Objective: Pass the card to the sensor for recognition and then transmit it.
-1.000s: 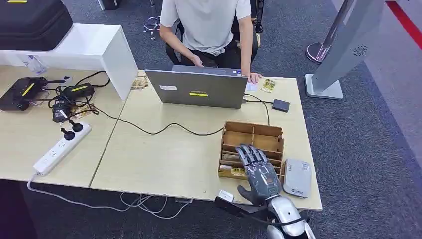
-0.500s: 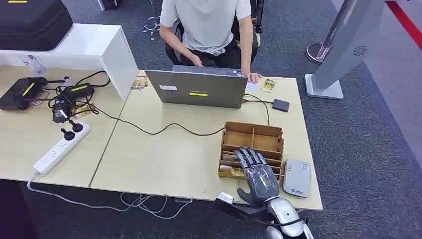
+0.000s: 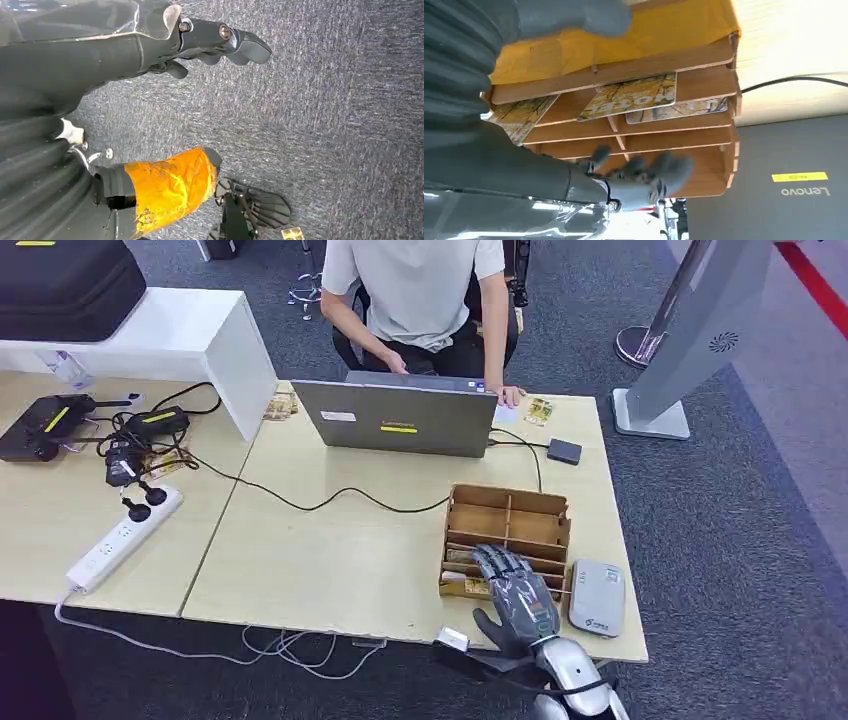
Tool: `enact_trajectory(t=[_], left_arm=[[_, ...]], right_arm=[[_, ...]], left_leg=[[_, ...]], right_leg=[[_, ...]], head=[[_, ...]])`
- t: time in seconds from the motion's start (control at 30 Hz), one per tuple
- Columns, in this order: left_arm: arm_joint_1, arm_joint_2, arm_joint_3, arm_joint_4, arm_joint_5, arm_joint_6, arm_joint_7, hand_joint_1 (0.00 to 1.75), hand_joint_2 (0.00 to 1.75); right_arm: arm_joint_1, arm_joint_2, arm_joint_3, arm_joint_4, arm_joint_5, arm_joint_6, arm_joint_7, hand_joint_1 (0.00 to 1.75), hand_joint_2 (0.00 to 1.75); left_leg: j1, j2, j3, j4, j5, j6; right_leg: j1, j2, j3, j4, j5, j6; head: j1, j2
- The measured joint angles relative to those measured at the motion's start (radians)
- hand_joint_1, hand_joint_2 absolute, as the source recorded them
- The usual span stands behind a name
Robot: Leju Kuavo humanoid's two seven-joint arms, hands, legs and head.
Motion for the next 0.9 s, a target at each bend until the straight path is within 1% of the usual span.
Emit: enact_trajectory(t=[0.9], left_arm=[[0.000, 0.000, 0.000, 0.000, 0.000, 0.000, 0.000, 0.00, 1.75]], right_arm=[[0.002, 0.000, 0.000, 0.000, -0.014, -0.009, -0.003, 1.75, 1.75]], left_leg=[[0.000, 0.000, 0.000, 0.000, 0.000, 0.000]], right_leg=[[0.000, 0.000, 0.000, 0.000, 0.000, 0.000]], head=[[0.000, 0.000]])
